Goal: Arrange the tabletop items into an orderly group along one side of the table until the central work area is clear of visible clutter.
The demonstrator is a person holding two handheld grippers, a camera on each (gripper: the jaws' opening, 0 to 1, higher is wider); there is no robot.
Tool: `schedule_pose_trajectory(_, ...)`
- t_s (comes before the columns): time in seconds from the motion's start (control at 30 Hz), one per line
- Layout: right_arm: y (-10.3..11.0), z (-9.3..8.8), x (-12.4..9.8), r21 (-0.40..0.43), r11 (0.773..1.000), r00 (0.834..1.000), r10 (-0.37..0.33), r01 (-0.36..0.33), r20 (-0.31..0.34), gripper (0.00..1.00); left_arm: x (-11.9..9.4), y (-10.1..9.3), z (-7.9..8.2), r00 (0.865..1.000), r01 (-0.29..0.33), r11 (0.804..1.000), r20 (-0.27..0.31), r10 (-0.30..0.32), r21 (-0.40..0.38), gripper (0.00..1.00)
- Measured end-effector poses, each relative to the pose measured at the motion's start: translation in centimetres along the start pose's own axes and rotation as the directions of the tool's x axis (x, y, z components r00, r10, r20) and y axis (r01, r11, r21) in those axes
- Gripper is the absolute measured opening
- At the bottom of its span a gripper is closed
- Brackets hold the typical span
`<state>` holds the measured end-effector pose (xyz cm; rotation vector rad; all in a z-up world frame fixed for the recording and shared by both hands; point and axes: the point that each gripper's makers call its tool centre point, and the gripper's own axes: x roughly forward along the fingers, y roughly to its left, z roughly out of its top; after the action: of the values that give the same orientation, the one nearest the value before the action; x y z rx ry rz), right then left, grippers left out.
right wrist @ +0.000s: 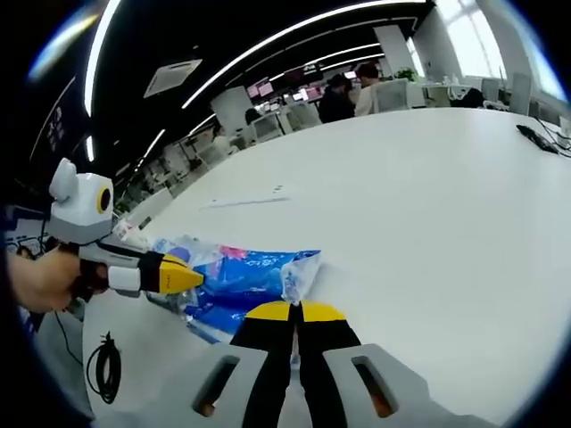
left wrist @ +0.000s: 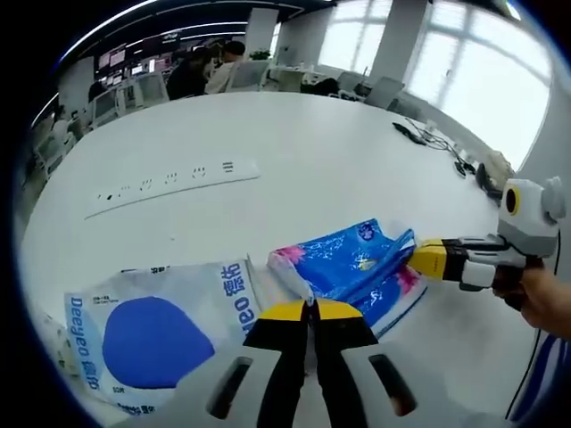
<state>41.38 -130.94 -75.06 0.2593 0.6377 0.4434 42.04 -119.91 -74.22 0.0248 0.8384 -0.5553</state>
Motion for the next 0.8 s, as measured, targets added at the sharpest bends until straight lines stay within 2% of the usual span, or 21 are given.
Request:
schedule_pose_trajectory(0.23, 0.01, -0.11, 0.1, -0.012, 1.0, 1.0, -0.014, 0.013, -0.01, 0.0, 0.01, 0.1, -0.08, 1.0, -0.011, 1.0, -0.004, 0.011, -0.016, 0.0)
schedule_pose_trajectory(0.53, 0.14, -0.19, 0.06, -0.032, 0.998, 0.999, -0.049, 0.048, -0.012, 0.0, -0.11, 0.15, -0.11, 1.0, -0.016, 1.0, -0.002, 0.016, -0.001, 0.0)
schedule_pose_trajectory(0.63, -0.09, -0.14, -0.03, -0.044, 0.997, 0.998, -0.064, 0.064, -0.007, 0.0, -0.22, 0.03, -0.11, 1.0, -0.009, 0.999, 0.021, 0.009, 0.032, 0.03)
schedule_pose_trajectory(0.8, -0.12, -0.42, -0.32, -0.062, 0.995, 0.996, -0.083, 0.083, -0.006, 0.09, -0.82, 0.13, 0.43, 0.997, -0.004, 1.0, 0.076, 0.005, -0.022, 0.13)
